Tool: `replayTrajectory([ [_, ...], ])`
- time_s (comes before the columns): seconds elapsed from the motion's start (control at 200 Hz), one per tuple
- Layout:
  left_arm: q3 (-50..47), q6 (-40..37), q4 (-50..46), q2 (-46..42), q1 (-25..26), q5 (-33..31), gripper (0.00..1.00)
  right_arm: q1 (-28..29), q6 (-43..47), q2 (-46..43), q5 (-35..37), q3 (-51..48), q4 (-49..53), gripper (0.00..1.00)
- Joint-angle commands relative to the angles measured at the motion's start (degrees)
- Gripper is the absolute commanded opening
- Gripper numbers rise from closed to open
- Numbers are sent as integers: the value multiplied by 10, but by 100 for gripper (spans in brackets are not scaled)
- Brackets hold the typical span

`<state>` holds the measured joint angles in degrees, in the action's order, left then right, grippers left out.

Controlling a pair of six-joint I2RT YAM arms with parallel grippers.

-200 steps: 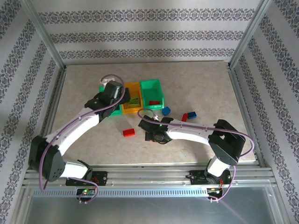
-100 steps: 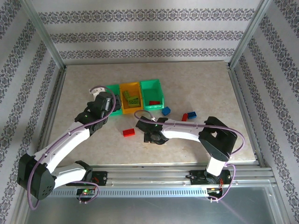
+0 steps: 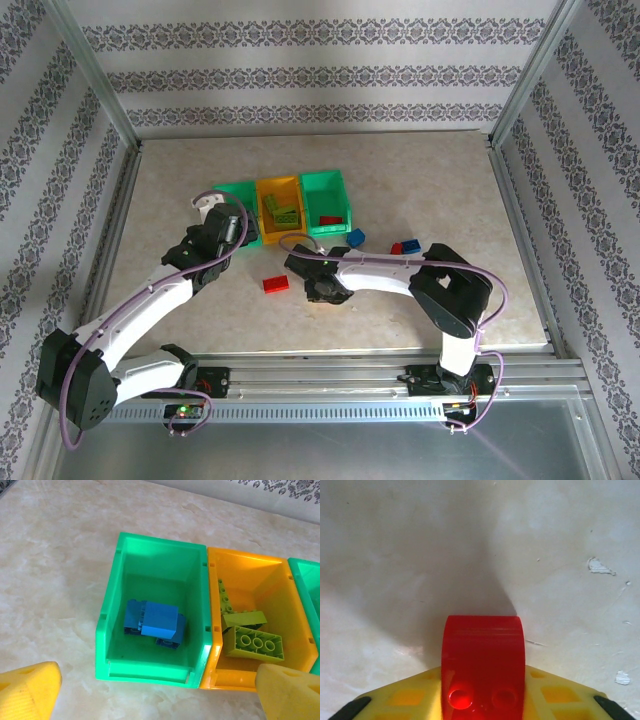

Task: Sort the legos into containers by color
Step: Pick up the lego from the bottom-center of the table, then place the lego in the container.

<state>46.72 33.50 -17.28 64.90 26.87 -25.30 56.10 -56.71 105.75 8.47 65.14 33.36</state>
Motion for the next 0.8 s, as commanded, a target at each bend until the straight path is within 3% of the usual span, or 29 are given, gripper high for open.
replayTrajectory([
  [0.0, -8, 9, 16, -10, -7, 0, 100, -11, 19, 0, 21, 9, 12, 29],
  [0.105, -16, 12, 31, -11, -7, 8, 100, -24, 45, -23, 40, 16, 24, 24],
  [0.39, -24, 15, 45, -4, -9, 24, 100, -121, 152, -60, 47, 96, 34, 24],
  [0.795, -40, 34, 49, -4, -10, 57, 100, -198, 252, 80, 27, 301, 49, 27],
])
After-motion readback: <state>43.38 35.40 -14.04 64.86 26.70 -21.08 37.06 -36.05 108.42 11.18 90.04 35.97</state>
